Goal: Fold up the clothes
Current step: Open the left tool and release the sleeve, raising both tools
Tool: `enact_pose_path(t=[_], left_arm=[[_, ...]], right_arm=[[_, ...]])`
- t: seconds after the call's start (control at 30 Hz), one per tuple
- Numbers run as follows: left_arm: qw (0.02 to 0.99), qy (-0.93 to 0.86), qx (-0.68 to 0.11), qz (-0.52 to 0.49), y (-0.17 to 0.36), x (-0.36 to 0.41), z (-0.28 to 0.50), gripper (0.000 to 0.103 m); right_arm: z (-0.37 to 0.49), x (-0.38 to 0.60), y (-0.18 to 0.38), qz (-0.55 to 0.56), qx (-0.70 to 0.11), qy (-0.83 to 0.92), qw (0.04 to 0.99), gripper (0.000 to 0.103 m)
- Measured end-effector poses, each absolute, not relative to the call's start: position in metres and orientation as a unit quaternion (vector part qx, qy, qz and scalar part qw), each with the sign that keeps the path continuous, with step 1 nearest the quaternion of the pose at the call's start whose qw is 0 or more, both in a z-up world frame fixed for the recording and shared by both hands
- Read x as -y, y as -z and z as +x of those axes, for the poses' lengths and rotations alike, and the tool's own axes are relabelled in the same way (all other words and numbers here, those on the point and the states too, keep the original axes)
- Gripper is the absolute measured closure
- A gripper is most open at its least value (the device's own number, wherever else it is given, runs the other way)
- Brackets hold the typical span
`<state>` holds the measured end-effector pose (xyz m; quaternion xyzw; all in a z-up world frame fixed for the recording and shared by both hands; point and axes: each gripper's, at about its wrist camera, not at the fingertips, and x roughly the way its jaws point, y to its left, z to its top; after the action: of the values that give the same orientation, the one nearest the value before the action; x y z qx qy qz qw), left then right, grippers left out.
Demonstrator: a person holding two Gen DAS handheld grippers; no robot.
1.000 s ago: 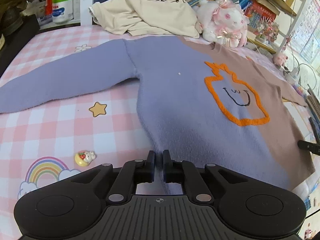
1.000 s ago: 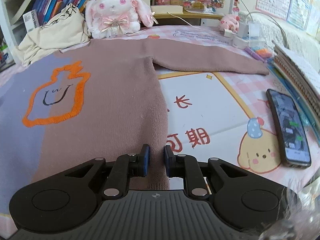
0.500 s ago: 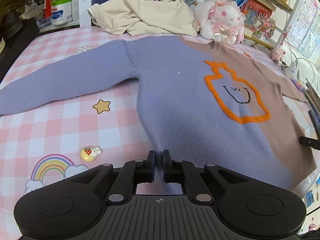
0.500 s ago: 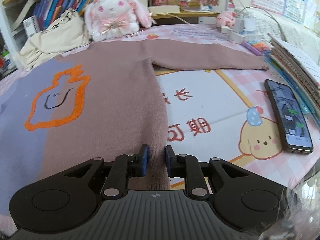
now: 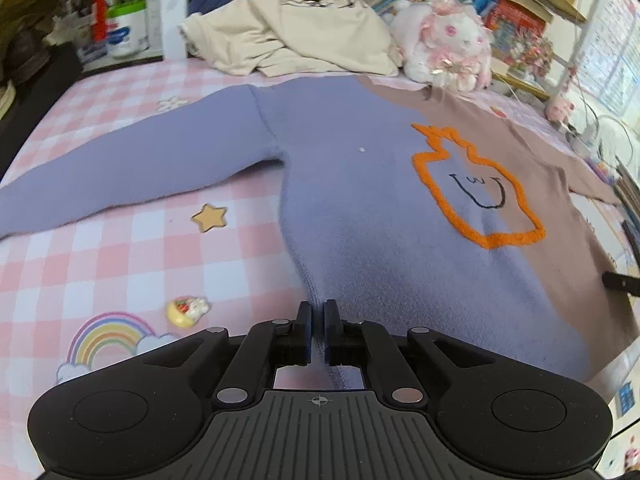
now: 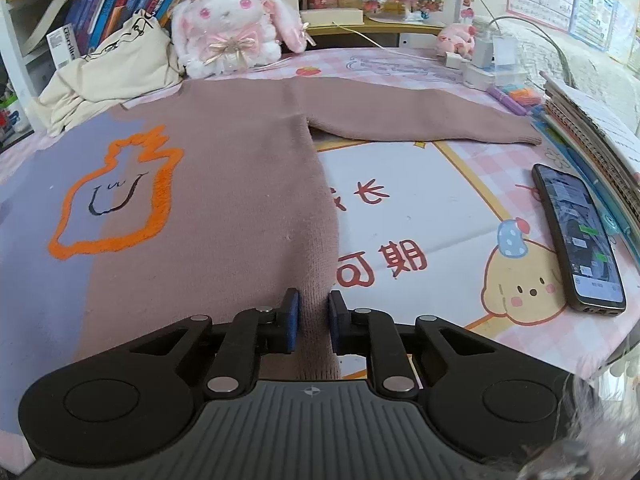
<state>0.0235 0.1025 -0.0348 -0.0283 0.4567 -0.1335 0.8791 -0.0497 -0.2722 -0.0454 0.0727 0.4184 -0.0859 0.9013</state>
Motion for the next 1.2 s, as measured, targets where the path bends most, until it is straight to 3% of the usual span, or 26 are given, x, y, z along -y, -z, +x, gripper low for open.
enact_pose_path(t=[0.5,0.63,0.67,0.7,0.73,0.8,0.9,0.97,1.03,1.2], left_arm=[[0.880,0.113,-0.461,-0.025,0.032,-0.116,0.024,0.096],[0.886,0.110,-0.450,-0.008,0.026,-0.112,0.018,0.093],[0.890,0.108,-0.443,-0.004,0.022,-0.110,0.016,0.086],[0.896,0.110,-0.430,-0.002,0.015,-0.107,0.013,0.073],[0.903,0.114,-0.415,-0.002,0.009,-0.104,0.010,0.065],[0.918,0.120,-0.377,-0.003,-0.004,-0.098,0.003,0.030],[0.937,0.123,-0.327,-0.001,-0.019,-0.085,-0.004,0.014],[0.940,0.122,-0.318,0.003,-0.021,-0.075,-0.006,0.009],[0.940,0.129,-0.316,0.012,-0.021,-0.064,-0.008,0.007],[0.932,0.165,-0.320,0.050,-0.016,-0.038,-0.011,0.006]], right_arm=[[-0.048,0.258,0.047,0.074,-0.415,0.057,0.905,0.088],[-0.048,0.260,0.047,0.080,-0.416,0.058,0.904,0.084],[-0.048,0.261,0.046,0.084,-0.418,0.060,0.903,0.080],[-0.048,0.262,0.046,0.089,-0.419,0.063,0.901,0.075],[-0.049,0.262,0.045,0.092,-0.419,0.066,0.901,0.064],[-0.053,0.262,0.041,0.096,-0.417,0.071,0.901,0.056],[-0.061,0.257,0.033,0.097,-0.408,0.073,0.905,0.040],[-0.066,0.253,0.027,0.097,-0.401,0.074,0.908,0.026],[-0.070,0.248,0.023,0.098,-0.395,0.080,0.910,0.019],[-0.080,0.230,0.017,0.081,-0.394,0.075,0.912,0.016]])
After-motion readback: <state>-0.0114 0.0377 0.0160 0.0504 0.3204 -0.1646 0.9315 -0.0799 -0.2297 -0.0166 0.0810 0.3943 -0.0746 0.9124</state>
